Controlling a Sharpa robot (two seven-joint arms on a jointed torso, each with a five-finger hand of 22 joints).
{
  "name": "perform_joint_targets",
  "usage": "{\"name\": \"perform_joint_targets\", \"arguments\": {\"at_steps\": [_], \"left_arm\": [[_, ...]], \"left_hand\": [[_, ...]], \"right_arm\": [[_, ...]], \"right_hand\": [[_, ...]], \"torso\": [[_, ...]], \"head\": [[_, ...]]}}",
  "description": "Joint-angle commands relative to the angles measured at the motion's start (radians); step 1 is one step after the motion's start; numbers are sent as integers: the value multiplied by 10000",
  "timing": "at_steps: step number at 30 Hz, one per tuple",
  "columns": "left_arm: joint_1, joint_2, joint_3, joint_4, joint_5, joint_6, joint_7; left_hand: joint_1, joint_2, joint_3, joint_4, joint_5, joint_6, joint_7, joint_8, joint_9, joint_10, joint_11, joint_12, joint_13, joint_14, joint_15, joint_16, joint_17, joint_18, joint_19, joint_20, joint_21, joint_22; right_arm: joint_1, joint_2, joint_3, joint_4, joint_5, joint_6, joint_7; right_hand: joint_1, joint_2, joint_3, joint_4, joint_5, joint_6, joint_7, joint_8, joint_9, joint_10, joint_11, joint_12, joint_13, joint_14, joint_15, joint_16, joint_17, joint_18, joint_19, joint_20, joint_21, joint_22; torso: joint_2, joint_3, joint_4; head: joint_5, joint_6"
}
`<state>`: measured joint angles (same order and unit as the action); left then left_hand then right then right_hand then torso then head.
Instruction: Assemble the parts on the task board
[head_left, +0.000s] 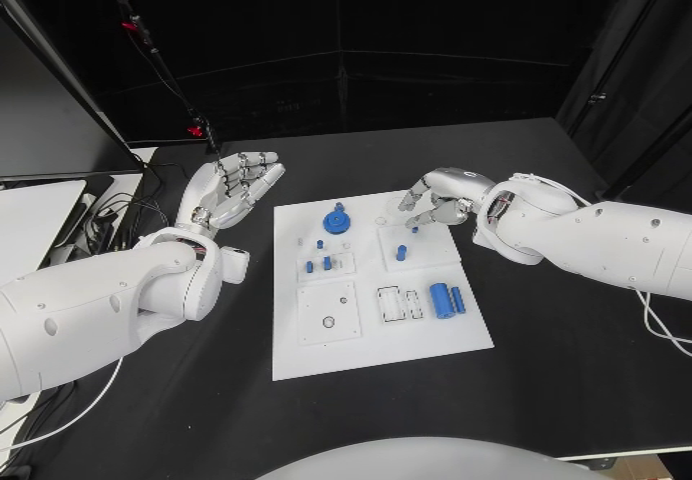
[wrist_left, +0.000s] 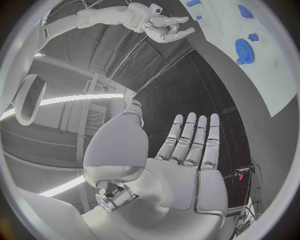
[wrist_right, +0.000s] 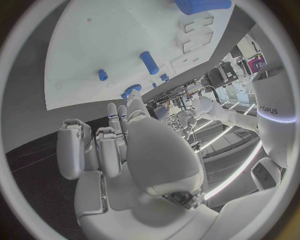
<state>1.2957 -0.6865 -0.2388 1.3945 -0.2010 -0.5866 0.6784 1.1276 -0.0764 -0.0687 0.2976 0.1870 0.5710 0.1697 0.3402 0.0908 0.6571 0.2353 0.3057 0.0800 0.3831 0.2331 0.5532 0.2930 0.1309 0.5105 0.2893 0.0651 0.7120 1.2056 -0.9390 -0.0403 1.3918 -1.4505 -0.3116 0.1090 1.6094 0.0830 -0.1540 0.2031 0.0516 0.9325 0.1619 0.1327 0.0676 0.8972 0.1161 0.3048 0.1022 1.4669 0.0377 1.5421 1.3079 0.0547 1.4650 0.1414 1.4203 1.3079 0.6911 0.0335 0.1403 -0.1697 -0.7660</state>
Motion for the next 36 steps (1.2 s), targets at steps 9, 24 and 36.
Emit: {"name": "perform_joint_targets", "arguments": {"at_steps": [9, 24, 36], "left_arm": [[11, -75, 10, 44, 306, 241, 1838], [11, -105, 10, 40, 308, 291, 1764], [10, -103, 9, -6, 309, 312, 1718]], "left_hand": [[117, 308, 91, -26, -19, -309, 1059, 528, 49, -236, 0, 483, 14, -135, -28, 350, -270, -125, 49, 3, 22, -248], [308, 643, 67, -48, 216, -595, 1071, 1055, 53, -456, 3, 974, -24, -206, -29, 702, -600, -115, 165, 2, 37, -481], [374, 711, 16, -48, 354, -673, 1073, 1230, 47, -535, 11, 1130, -44, -249, -25, 813, -721, -123, 170, 2, 32, -560]], "right_arm": [[-78, 158, 8, -89, -1259, 440, -821], [-107, 381, 8, -145, -2045, 786, -1820], [-121, 459, 8, -171, -2287, 1237, -2409]], "right_hand": [[16, -145, 20, 61, -36, -46, 21, -112, -12, -30, 98, -159, -135, 841, 76, -65, 1772, -92, 96, 83, -108, 1822], [384, -257, 335, -83, -38, -89, -95, -288, -15, 72, 94, -287, -347, 828, 74, -96, 1704, -82, 76, 88, -169, 1786], [391, -292, 461, -4, -39, -103, -166, -378, -7, 472, 65, -301, -386, 822, 60, -111, 1669, -83, 87, 82, -168, 1784]], "torso": [[2, 15, -1], [-13, 19, -4], [-22, 30, -17]], "head": [[10, 8], [137, -151], [74, -205]]}}
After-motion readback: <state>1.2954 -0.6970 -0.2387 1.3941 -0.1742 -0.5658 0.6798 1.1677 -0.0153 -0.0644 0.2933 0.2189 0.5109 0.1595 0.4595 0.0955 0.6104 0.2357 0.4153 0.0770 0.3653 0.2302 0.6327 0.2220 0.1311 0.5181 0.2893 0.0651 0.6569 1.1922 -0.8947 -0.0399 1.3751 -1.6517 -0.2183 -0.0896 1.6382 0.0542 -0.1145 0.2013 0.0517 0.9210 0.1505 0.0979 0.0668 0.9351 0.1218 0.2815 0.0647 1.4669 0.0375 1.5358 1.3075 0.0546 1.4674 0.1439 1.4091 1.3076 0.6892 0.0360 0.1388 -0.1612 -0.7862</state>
